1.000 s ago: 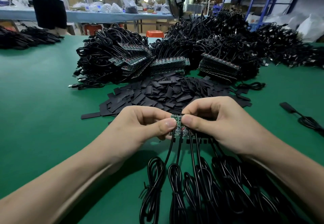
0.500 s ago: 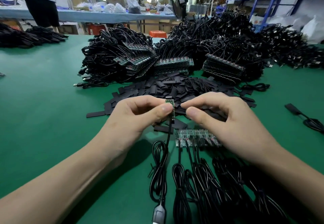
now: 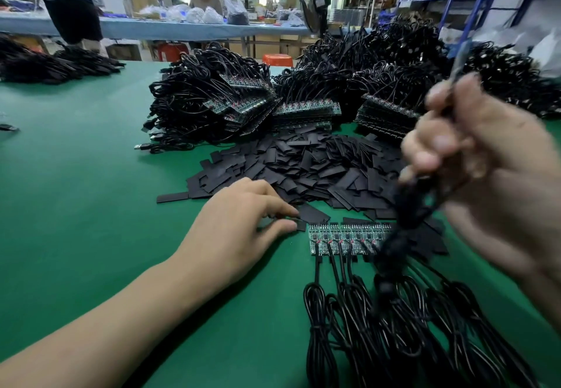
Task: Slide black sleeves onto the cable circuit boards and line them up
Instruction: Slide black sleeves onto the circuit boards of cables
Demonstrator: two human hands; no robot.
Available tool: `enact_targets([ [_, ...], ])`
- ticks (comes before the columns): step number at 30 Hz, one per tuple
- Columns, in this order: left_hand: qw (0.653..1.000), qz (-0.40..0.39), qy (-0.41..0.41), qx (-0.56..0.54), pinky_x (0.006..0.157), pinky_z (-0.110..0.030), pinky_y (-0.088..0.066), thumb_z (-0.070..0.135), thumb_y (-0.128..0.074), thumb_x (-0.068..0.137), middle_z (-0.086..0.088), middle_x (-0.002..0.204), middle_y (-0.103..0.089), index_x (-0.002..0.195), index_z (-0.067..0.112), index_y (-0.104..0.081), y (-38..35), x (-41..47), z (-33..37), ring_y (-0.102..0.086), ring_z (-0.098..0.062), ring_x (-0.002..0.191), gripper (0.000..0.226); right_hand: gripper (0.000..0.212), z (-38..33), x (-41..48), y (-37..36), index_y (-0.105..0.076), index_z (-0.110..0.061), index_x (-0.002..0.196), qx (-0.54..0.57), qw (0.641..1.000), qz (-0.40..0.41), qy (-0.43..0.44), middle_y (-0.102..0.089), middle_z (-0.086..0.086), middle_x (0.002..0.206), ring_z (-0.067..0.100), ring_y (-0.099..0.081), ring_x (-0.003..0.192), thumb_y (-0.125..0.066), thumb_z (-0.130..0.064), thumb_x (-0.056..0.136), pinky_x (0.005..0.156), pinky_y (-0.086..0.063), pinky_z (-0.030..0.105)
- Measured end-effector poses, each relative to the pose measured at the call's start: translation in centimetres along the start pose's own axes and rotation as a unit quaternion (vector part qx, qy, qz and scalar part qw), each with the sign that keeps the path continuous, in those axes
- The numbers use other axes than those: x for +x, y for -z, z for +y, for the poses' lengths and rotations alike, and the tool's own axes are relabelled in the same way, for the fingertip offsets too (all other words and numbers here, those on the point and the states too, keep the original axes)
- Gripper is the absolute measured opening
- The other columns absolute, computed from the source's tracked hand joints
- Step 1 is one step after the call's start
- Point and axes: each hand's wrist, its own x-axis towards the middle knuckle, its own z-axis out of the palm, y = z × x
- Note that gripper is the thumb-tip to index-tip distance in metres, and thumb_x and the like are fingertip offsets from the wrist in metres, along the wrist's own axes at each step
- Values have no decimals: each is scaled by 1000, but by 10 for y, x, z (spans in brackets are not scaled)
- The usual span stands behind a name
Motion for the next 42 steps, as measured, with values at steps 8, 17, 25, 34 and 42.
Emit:
enact_targets([
  [8,1000,19,-8,16,86,-35,-47,45,-70,91,18,93,-62,98,35,-80,0,1,-4,-55,-10,97,16,37,5,-1,29,-75,-17,84,-220,951,-58,-209,-41,-8,52,9,-36,44,-73,-53,83,43,-38,19],
  [17,971,42,25,-234,66,-19,-50,30,-68,93,14,69,-70,83,31,-74,0,-1,13,-66,-4,64,12,26,44,-20,-9,-71,-32,83,-443,890,-13,-105,-46,-10,52,4,-38,48,-61,-56,89,50,-32,22],
  [25,973,81,-54,-207,68,-16,-47,45,-76,80,16,76,-69,101,34,-78,-3,-8,24,-64,-6,70,24,24,54,-24,-6,-74,-22,85,-388,915,6,-108,-40,-4,55,11,-32,51,-68,-43,95,53,-24,31],
  [34,965,144,-34,-217,70,-19,-52,38,-78,77,16,79,-75,99,28,-82,4,-7,22,-70,-8,73,25,43,43,-22,-4,-73,-30,83,-356,925,-12,-129,-35,4,59,20,-35,55,-48,-62,95,58,-33,34],
  [42,962,137,-9,-237,67,-10,-47,36,-79,76,20,75,-73,95,29,-82,3,-6,20,-70,-8,67,20,34,41,-24,-3,-67,-25,75,-425,894,-46,-134,-39,-8,53,8,-33,49,-51,-47,95,48,-30,22],
])
